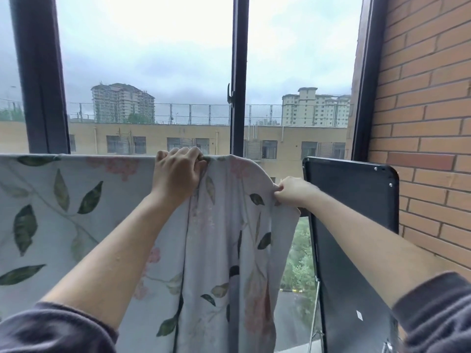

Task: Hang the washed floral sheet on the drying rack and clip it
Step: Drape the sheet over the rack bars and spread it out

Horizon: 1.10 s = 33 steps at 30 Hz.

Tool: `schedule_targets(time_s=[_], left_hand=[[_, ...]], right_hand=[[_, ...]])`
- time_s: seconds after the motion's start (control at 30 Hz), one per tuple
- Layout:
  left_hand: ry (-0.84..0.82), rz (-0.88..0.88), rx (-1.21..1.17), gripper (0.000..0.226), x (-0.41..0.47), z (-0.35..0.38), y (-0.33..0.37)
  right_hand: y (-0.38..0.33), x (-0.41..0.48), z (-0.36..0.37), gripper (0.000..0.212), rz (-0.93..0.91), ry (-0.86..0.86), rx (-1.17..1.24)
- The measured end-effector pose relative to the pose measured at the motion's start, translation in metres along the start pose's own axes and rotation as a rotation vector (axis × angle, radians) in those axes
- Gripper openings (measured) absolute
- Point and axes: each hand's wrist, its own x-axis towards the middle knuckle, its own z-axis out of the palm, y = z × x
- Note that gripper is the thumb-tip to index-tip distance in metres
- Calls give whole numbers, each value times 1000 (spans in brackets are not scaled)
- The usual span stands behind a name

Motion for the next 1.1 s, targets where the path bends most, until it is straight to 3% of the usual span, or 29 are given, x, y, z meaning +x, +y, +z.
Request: schedule_targets(time_s=[0.1, 0.27, 0.4, 0.47, 0.53, 0.63, 0.73, 0.93, 1.1], left_hand=[[2, -4, -3, 18, -1, -2, -2], [5, -4, -1, 19, -3, -6, -3], [2, -8, 3, 19, -2, -6, -1], [2, -11, 4, 20, -3, -5, 0], [6, -12, 3, 19, -2, -4, 2], [3, -13, -1, 18, -2, -1, 4], [4, -12, 8, 18, -1, 1, 5], [5, -11, 16, 19, -1, 1, 2], [2, -20, 17, 19, -2, -1, -2]], right_hand=[[1, 3, 12, 29, 9, -100, 202], [11, 18, 1, 31, 214, 130, 537], [24, 16, -21, 27, 338, 95, 929], [29, 7, -22, 24, 323, -108, 880], [28, -1, -18, 36, 246, -292, 705], [20, -8, -10, 58, 100, -328, 457], [7, -15, -11, 56, 22, -344, 340], [-7, -4, -5, 14, 115, -71, 243], [10, 18, -1, 24, 236, 82, 275]])
